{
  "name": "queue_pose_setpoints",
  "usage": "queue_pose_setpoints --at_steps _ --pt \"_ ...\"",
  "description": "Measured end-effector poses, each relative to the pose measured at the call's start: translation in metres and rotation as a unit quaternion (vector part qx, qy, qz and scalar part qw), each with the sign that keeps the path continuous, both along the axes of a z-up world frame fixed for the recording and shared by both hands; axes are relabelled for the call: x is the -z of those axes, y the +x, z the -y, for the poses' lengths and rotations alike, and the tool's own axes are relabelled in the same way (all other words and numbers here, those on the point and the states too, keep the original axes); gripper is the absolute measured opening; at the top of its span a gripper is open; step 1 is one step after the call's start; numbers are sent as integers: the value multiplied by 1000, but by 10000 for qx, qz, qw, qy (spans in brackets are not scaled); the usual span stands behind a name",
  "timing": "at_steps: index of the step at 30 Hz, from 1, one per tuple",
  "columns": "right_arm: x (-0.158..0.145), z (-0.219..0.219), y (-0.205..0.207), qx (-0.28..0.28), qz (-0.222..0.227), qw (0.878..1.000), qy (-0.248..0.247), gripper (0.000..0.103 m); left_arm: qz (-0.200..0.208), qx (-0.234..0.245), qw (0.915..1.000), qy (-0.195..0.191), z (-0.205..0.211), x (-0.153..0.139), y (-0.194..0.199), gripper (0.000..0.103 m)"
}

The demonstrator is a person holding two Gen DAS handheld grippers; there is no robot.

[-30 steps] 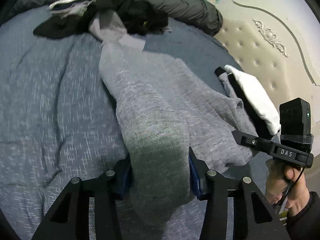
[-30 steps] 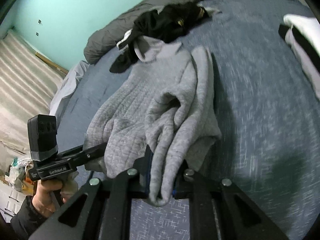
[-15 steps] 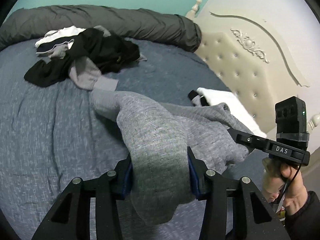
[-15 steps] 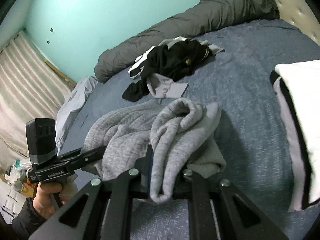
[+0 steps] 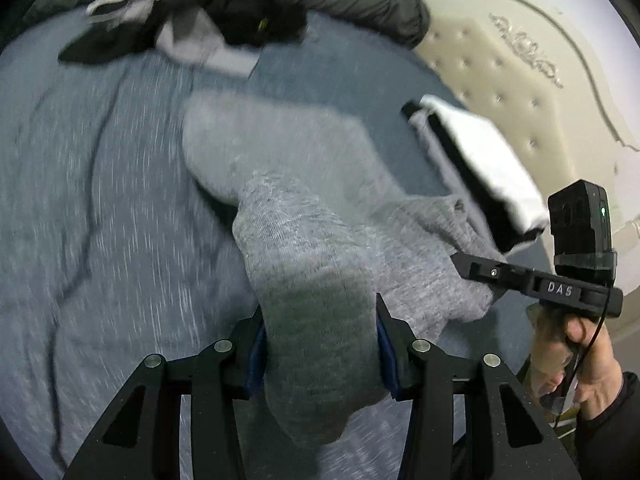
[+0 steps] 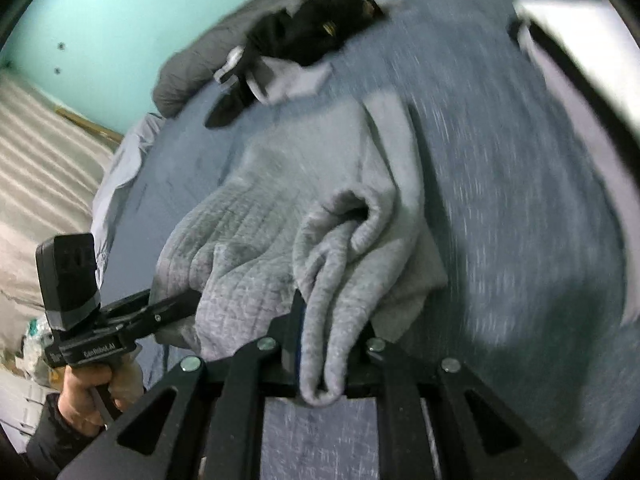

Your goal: Fold clothes

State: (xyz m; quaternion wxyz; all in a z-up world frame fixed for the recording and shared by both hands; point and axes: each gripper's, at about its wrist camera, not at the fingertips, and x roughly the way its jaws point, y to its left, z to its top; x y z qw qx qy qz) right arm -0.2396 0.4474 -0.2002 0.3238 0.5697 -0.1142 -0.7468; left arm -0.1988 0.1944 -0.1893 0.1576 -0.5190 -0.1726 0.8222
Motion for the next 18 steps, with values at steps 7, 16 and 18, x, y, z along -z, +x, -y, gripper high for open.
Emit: queue_pose_setpoints --at_steps 7,16,18 --pt "29 -16 0 342 197 9979 515 51 176 -30 9998 60 2 29 11 49" --pt "57 -8 -16 311 793 9961 245 61 191 -32 9998 90 4 36 12 49" --pt "60 -7 -17 335 815 9960 128 59 184 -30 9998 81 4 37 12 49"
